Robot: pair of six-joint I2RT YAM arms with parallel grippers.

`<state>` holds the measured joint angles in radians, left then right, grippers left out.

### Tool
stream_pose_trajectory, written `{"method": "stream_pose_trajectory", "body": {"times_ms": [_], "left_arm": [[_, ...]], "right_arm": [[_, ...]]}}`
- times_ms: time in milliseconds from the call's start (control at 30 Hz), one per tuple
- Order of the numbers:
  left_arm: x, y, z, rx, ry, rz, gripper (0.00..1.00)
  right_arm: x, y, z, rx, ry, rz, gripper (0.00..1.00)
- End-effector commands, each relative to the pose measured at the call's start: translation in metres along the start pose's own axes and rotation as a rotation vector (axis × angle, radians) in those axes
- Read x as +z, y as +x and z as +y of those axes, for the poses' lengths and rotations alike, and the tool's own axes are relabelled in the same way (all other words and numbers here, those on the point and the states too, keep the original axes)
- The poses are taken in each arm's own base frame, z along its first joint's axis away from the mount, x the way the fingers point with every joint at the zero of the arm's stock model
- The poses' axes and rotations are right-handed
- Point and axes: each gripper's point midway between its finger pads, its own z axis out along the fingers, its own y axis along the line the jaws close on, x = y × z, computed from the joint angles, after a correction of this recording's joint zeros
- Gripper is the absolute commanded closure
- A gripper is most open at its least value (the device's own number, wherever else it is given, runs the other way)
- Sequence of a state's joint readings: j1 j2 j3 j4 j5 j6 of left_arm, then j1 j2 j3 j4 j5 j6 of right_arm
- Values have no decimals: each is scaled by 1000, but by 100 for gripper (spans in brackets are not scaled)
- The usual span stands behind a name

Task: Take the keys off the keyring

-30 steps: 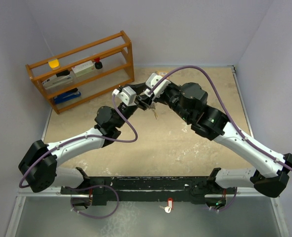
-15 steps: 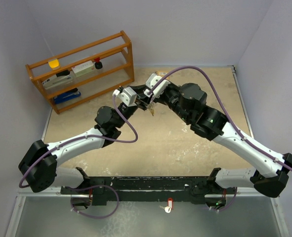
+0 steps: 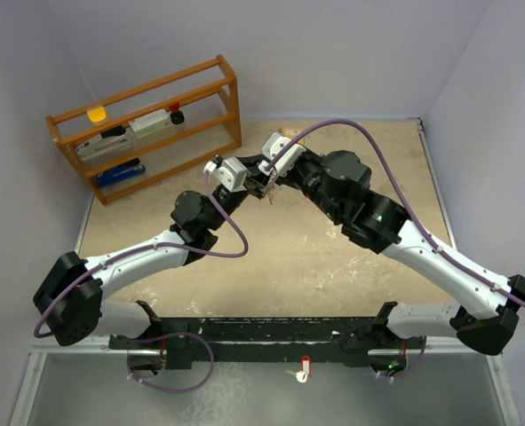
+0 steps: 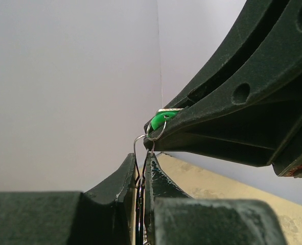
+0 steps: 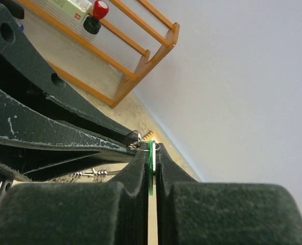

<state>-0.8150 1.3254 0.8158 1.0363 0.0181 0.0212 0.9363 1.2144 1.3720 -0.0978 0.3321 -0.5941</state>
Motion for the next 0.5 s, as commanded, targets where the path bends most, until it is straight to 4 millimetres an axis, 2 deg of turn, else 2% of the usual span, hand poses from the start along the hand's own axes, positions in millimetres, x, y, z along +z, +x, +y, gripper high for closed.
{"method": "stream_pose_trajectory", "body": {"times_ms": [0,133,300,467], "left_arm": [[3,-13,3,22,-13,-20,100],[3,-5,16,76,-81,51,100],[-3,-12,47,144,-245,75,100],[-8,-16,64,217,-325,93,100]], "right_arm": [[-14,-23,-31,43,111,-78,100],[-17,-23,-34,46,125,-78,100],[-22,-19,-37,53,137,-68,100],[-24,-18,-39,58,151,-64,100]]}}
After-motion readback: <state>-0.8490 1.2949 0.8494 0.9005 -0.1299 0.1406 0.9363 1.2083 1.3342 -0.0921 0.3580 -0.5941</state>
